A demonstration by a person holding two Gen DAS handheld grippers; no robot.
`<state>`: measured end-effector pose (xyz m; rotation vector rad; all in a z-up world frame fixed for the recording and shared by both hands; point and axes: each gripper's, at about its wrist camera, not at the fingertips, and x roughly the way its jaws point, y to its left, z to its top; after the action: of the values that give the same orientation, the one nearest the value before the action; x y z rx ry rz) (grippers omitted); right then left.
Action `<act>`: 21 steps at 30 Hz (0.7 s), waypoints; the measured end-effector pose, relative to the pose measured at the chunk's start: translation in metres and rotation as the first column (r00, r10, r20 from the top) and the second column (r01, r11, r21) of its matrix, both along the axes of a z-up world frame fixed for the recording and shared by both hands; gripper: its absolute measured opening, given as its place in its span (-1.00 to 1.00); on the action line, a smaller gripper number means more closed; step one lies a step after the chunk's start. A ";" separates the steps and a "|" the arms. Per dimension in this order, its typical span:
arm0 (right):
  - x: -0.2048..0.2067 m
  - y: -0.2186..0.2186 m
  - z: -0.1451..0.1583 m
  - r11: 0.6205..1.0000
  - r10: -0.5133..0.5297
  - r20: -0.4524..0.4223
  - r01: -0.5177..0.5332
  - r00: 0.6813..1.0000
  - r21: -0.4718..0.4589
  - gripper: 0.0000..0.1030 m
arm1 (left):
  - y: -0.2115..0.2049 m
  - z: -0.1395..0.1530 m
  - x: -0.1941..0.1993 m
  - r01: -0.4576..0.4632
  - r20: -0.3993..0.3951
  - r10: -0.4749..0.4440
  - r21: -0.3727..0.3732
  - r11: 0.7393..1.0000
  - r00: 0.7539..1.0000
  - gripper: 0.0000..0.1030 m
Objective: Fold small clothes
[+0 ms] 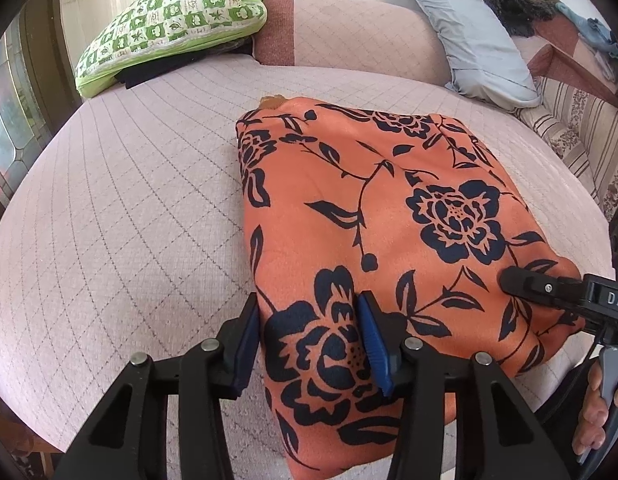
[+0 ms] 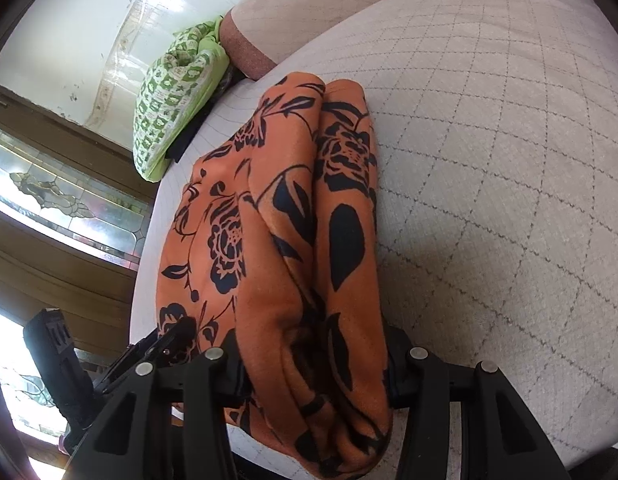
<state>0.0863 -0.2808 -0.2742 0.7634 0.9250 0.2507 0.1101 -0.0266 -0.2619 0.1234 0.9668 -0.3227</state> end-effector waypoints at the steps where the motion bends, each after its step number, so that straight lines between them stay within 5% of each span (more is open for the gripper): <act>1: -0.001 0.000 0.000 1.000 0.000 0.001 0.000 1.000 0.000 -0.03 | -0.002 0.000 -0.001 -0.001 0.005 0.001 0.008 1.000 1.000 -0.04; 5: -0.002 0.003 0.004 1.000 0.003 0.003 -0.003 1.000 -0.028 -0.03 | -0.003 0.000 0.000 -0.014 0.011 0.014 0.014 1.000 1.000 -0.03; 10: -0.001 -0.006 0.021 0.996 -0.036 -0.028 0.034 0.999 -0.077 0.31 | -0.005 -0.001 0.001 -0.014 0.033 0.013 0.034 0.999 0.999 0.15; 16: -0.003 -0.004 0.062 0.974 -0.054 0.147 0.084 0.988 -0.212 0.31 | -0.001 -0.005 0.009 -0.028 0.017 0.028 -0.002 1.000 0.999 0.32; 21: 0.008 0.017 0.109 0.942 -0.011 0.337 0.122 0.941 -0.312 0.31 | -0.004 -0.007 0.014 -0.029 0.013 0.029 -0.010 1.000 0.999 0.34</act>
<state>0.0938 -0.2636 -0.1649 0.4235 0.5974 0.1516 0.1240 -0.0308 -0.2685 0.1023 0.9527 -0.3000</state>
